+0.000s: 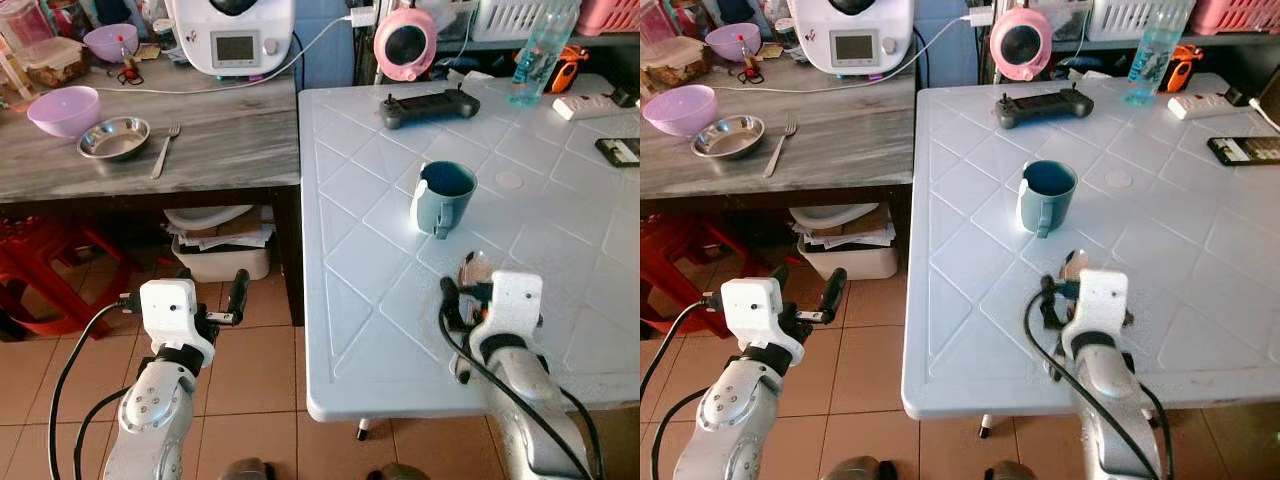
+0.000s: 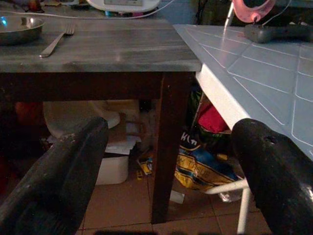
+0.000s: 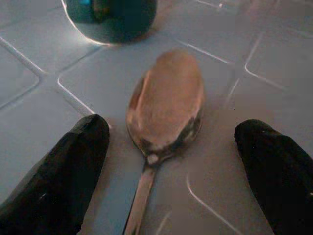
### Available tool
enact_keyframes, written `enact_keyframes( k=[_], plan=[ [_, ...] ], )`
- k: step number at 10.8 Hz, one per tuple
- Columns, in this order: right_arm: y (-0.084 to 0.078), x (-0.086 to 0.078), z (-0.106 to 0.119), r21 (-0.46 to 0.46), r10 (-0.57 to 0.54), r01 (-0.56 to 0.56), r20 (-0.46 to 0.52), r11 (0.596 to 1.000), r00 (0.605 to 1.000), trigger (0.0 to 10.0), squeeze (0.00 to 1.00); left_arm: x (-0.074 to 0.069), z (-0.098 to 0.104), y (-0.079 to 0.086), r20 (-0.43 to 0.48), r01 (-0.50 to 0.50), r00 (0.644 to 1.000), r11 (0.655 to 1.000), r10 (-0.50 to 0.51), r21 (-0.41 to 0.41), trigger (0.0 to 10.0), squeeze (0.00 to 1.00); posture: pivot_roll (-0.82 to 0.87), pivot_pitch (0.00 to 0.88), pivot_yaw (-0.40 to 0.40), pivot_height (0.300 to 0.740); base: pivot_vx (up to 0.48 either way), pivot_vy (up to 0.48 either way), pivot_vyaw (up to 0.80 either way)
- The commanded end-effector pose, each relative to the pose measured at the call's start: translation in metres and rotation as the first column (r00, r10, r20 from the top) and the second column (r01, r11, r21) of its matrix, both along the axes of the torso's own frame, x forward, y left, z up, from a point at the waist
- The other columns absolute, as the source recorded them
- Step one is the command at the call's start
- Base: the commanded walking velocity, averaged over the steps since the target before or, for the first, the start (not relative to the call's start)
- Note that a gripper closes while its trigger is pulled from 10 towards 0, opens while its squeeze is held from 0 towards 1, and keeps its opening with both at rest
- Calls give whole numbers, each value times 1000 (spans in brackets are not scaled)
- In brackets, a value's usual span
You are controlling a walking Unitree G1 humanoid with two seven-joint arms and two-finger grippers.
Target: Setting the table
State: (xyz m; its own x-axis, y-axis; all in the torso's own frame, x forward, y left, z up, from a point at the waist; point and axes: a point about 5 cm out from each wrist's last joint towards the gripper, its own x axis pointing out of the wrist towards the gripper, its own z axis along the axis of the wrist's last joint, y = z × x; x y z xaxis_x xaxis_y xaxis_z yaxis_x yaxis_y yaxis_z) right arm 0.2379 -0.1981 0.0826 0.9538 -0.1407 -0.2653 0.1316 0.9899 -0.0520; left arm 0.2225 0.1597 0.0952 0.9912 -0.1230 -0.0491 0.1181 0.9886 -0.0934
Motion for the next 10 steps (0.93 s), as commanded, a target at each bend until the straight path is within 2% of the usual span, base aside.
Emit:
enact_keyframes(
  k=[1, 2, 3, 4, 6, 8, 10],
  plan=[
    [-2, -9, -18, 6, 3, -2, -120, 1000, 993, 9059, 0, 1, 3, 1, 6, 8, 1000, 1000, -8, 5, 10000, 0, 13, 72, 49, 740, 0, 0, 0],
    [-6, -13, -26, 1, -8, 9, -183, 1000, 983, 10000, 0, 3, 4, 1, 7, 12, 1000, 1000, -12, 5, 10000, 0, 11, 71, 48, 740, 0, 0, 0],
    [-7, -14, -27, -1, -2, 2, -201, 1000, 980, 8667, 0, 3, 4, 1, 9, 13, 1000, 1000, -13, 5, 10000, 0, 11, 72, 48, 740, 0, 0, 0],
    [-8, -13, -26, -10, 5, -7, -206, 1000, 979, 3255, 0, 3, 4, 2, 7, 13, 1000, 1000, -13, 6, 10000, 0, 11, 71, 46, 740, 0, 0, 0],
    [-15, -11, -28, -35, 25, -35, -247, 999, 969, 0, 0, 3, 2, 2, 0, 20, 1000, 1000, -20, 7, 10000, 0, 12, 72, 41, 740, 0, 0, 0],
    [-25, -14, -33, -86, 19, -45, -290, 995, 957, 0, 0, 0, 0, 3, -16, 49, 999, 999, -48, 7, 10000, 0, 14, 76, 39, 740, 0, 0, 0],
    [-28, -18, -37, -104, 0, -31, -285, 994, 959, 2824, 0, -1, -1, 3, -20, 55, 998, 998, -55, 10, 10000, 0, 15, 79, 43, 740, 0, 0, 0]
  ],
)
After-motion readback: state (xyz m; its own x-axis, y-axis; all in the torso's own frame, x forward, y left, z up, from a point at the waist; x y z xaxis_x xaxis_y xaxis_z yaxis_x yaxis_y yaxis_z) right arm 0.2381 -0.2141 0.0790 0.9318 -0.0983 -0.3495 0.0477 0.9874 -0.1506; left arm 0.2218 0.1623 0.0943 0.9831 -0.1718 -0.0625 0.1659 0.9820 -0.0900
